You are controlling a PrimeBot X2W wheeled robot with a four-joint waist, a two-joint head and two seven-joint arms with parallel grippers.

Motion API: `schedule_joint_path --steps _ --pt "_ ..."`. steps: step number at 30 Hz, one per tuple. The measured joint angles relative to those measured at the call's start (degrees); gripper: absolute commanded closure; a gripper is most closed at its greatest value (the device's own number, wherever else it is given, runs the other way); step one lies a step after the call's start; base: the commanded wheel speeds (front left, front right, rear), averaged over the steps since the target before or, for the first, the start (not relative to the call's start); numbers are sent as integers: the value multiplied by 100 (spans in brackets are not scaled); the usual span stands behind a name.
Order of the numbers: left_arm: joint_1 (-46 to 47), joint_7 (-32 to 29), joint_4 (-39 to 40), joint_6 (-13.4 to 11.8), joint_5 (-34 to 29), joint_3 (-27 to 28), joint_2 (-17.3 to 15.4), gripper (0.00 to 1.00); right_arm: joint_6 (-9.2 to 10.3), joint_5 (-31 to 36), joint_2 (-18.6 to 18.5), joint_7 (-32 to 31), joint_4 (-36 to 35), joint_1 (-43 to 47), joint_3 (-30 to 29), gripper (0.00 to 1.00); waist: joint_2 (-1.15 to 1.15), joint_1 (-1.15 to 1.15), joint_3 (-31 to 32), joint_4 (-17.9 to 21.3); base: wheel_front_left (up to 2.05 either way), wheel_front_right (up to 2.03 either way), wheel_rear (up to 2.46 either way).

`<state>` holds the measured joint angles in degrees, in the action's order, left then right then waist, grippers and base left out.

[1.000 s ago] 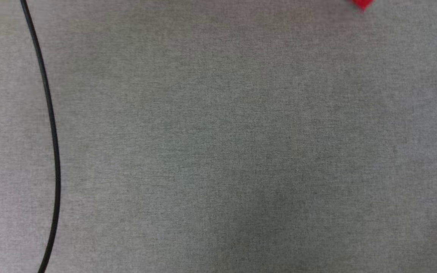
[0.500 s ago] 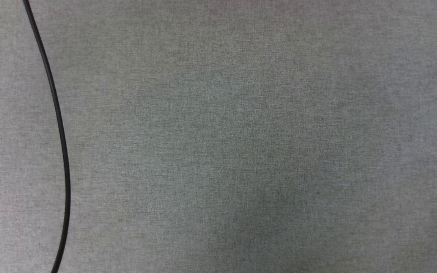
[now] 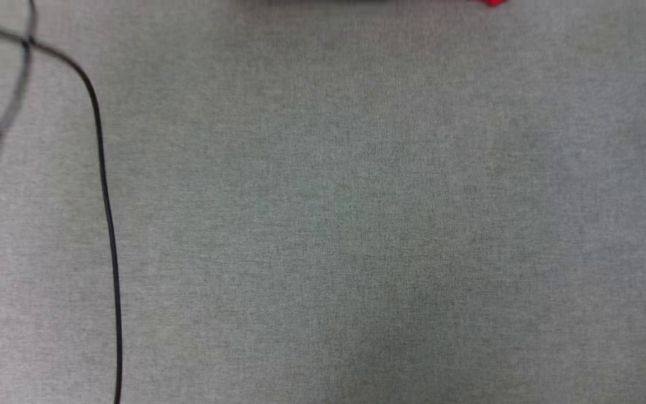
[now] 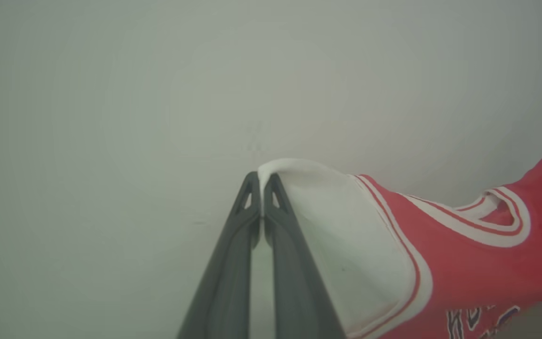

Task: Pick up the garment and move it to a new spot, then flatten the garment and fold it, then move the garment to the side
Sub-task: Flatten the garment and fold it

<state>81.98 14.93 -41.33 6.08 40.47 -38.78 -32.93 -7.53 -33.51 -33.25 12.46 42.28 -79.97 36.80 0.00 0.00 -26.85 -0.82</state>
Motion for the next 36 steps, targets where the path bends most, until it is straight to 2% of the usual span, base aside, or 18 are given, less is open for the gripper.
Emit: schedule_joint_path --steps 4,9,16,24,27,29,36 --pt "-1216 7 820 -190 58 238 -118 100 0 -353 -213 92 -375 848 188 100 0 0 313 -38 0 0 0" --pt "-2899 11 1827 -592 172 355 -389 100 0 -673 -405 127 -911 2030 443 100 0 -1 760 -53 0 0 0" --pt "-4954 14 2802 -1146 621 426 -627 100 0 -981 -622 164 -1357 3596 211 100 0 -2 1326 -28 0 0 0" --pt "-6666 14 3064 -1473 932 625 -692 100 0 -1096 -601 131 -1593 5432 -169 100 1 -2 1861 33 0 0 0" --pt "-7179 14 3038 -1473 1065 700 -654 100 0 -1121 -521 132 -1581 6099 -448 100 0 -2 2031 37 0 0 0" --pt "-7441 14 2906 -1521 945 602 -668 100 0 -1150 -471 141 -1557 6528 -667 100 0 -2 2144 19 0 0 0" --pt "-8243 14 2657 -1612 911 764 -364 100 -1 -1196 -171 164 -1551 7803 -1329 100 0 -2 2465 -60 0 0 0"
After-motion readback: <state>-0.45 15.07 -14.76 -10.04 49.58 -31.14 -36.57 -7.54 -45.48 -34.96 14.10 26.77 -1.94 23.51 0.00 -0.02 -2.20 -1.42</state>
